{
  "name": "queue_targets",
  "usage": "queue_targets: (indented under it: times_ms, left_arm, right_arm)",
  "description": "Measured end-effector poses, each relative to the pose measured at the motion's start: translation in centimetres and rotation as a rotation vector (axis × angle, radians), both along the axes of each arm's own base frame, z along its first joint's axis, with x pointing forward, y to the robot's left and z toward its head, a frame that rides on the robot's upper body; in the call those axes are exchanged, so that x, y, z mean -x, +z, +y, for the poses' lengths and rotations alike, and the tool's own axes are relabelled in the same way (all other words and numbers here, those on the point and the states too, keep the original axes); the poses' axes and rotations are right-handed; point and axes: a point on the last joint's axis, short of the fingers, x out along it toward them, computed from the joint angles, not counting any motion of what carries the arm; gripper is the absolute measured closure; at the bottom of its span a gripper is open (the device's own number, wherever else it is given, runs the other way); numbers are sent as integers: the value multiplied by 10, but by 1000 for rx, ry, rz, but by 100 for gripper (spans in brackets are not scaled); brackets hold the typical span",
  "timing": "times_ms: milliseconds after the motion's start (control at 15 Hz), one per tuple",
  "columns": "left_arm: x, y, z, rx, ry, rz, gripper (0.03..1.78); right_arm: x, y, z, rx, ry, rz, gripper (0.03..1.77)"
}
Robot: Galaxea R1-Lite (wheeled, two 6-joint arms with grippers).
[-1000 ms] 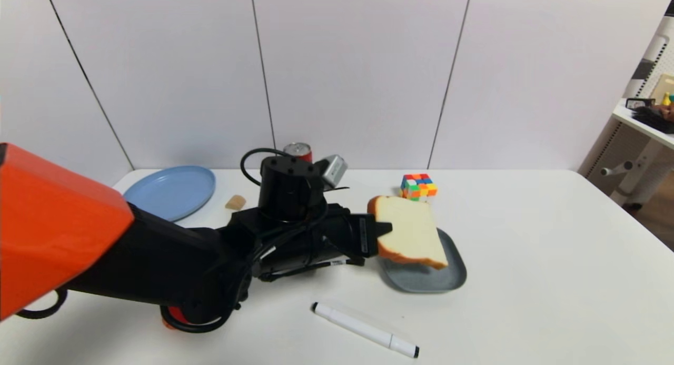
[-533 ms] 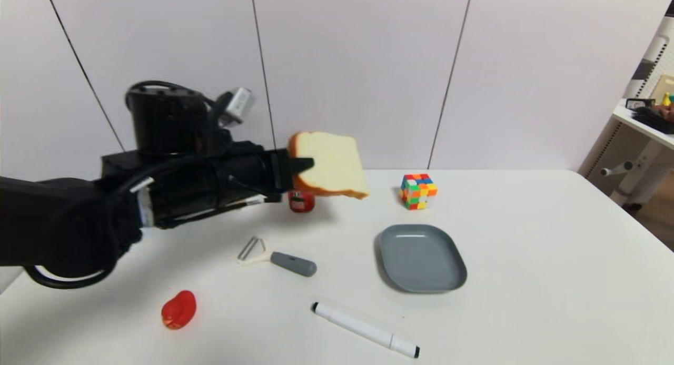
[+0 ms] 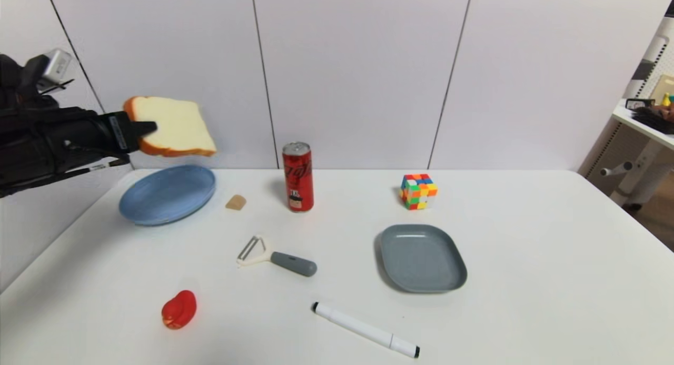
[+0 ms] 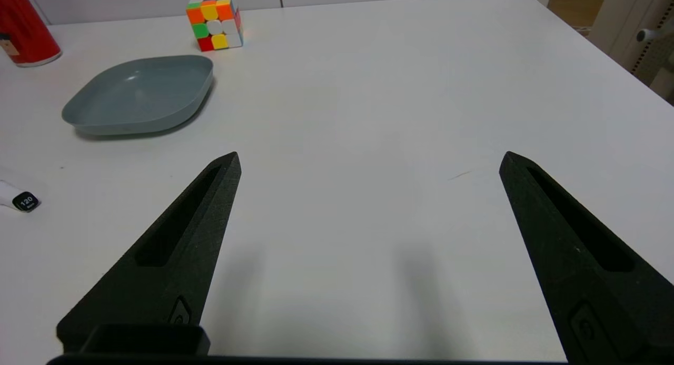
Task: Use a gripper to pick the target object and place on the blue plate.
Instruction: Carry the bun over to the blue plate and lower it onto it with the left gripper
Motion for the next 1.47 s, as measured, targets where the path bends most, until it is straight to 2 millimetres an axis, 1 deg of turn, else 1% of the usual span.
queue_targets:
  times_ms: [133,267,533,667,933,1067,1133,1267,1467]
  left_arm:
    - [-3,-9,23,10,84,36,155]
    - [-12,-22,36,33,127,80,155]
    - [-32,-53,45,52,145,167,155]
    - [-41,-61,47,57,146,168,155]
    - [-52,-69,49,89,149,148,99]
    - [-55,-73,49,90,149,156,79]
    - [-56,-71,50,86,148,145,71]
    - [-56,-58,50,71,143,89,57]
    - [-48,-29,47,32,130,-5,42]
  right_arm:
    - [0,0,0,0,0,0,10]
    - [0,0,0,0,1,0,10]
    - [0,0,0,0,1,-1,10]
    - [0,0,0,0,0,0,10]
    - [0,0,0,0,0,0,10]
    - [0,0,0,0,0,0,10]
    - [0,0,0,0,0,0,10]
    - [0,0,0,0,0,0,10]
    - [0,0,0,0,0,0,10]
